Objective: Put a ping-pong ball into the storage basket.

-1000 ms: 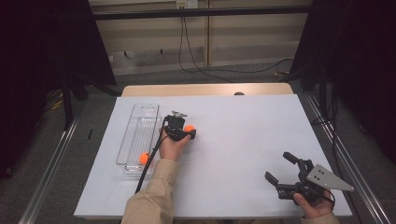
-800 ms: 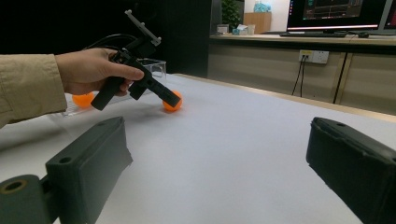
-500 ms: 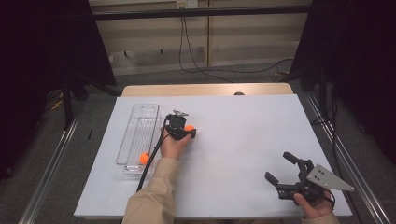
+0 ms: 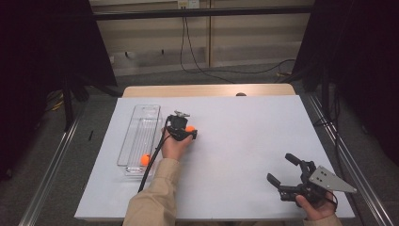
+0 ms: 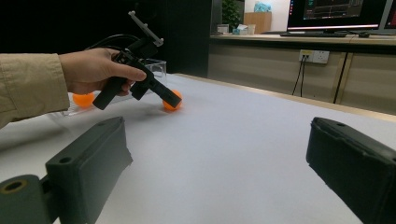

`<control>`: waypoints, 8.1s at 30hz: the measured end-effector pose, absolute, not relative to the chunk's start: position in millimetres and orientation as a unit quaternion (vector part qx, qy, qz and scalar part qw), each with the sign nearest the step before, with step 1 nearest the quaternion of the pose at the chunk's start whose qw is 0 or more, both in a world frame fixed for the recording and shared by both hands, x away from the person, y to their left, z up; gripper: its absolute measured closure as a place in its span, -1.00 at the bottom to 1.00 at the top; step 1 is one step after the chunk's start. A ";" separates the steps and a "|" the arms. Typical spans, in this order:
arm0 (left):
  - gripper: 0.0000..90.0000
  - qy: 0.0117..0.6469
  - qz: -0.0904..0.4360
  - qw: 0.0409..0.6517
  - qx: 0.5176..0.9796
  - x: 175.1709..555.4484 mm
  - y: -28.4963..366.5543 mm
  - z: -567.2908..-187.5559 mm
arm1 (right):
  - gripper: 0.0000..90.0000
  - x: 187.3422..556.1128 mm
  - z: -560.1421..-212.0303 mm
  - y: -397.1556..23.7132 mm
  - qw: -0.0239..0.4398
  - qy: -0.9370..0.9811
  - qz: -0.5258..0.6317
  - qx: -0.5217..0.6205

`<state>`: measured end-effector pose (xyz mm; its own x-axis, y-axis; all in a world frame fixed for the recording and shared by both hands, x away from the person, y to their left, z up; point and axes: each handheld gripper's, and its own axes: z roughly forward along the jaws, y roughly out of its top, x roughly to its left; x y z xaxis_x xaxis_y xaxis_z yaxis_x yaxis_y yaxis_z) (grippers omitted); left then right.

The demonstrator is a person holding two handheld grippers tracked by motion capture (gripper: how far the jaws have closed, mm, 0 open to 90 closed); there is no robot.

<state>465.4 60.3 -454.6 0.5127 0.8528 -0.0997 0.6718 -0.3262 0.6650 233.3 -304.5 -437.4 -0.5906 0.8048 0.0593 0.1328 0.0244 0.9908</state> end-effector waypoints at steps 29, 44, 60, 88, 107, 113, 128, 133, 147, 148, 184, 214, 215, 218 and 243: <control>0.13 0.481 0.135 0.333 0.799 465.6 60.7 -454.4 | -0.89 233.3 -437.5 -304.7 0.280 0.659 0.601 0.356; 0.13 0.478 0.132 0.333 0.802 463.1 61.1 -450.4 | -0.89 232.0 -437.6 -306.2 0.281 0.658 0.600 0.358; 0.13 0.469 0.126 0.339 0.806 457.6 63.1 -440.3 | -0.89 233.2 -437.8 -305.3 0.281 0.659 0.599 0.357; 0.13 0.445 0.107 0.342 0.821 444.9 64.4 -424.2 | -0.89 234.4 -438.2 -304.7 0.281 0.659 0.599 0.358; 0.13 0.434 0.096 0.347 0.826 434.8 68.7 -413.6 | -0.89 234.8 -438.3 -304.6 0.280 0.660 0.599 0.357; 0.13 0.434 0.091 0.353 0.824 431.7 73.9 -411.4 | -0.89 234.8 -438.3 -304.7 0.280 0.660 0.599 0.357; 0.13 0.436 0.091 0.355 0.822 425.0 90.0 -408.4 | -0.89 235.0 -438.4 -304.8 0.282 0.660 0.598 0.357; 0.13 0.434 0.087 0.356 0.823 424.3 92.4 -407.4 | -0.89 235.1 -438.4 -304.7 0.281 0.660 0.598 0.358; 0.13 0.434 0.082 0.358 0.823 422.0 100.2 -404.0 | -0.89 234.9 -438.5 -304.6 0.282 0.661 0.596 0.357; 0.13 0.435 0.083 0.359 0.822 421.7 101.0 -403.2 | -0.89 234.8 -438.5 -304.4 0.283 0.661 0.596 0.357; 0.13 0.450 0.092 0.364 0.810 422.6 127.9 -395.6 | -0.89 234.3 -438.4 -304.5 0.283 0.662 0.596 0.357; 0.13 0.453 0.098 0.366 0.807 420.6 140.2 -388.0 | -0.89 234.0 -438.2 -304.6 0.283 0.661 0.597 0.357; 0.13 0.453 0.098 0.366 0.807 420.5 140.8 -387.7 | -0.89 234.0 -438.2 -304.6 0.283 0.661 0.597 0.357; 0.13 0.454 0.098 0.366 0.806 420.2 142.9 -387.0 | -0.89 234.1 -438.2 -304.5 0.282 0.661 0.597 0.357; 0.13 0.464 0.101 0.366 0.800 419.8 154.9 -385.3 | -0.89 234.2 -438.3 -304.6 0.282 0.662 0.596 0.356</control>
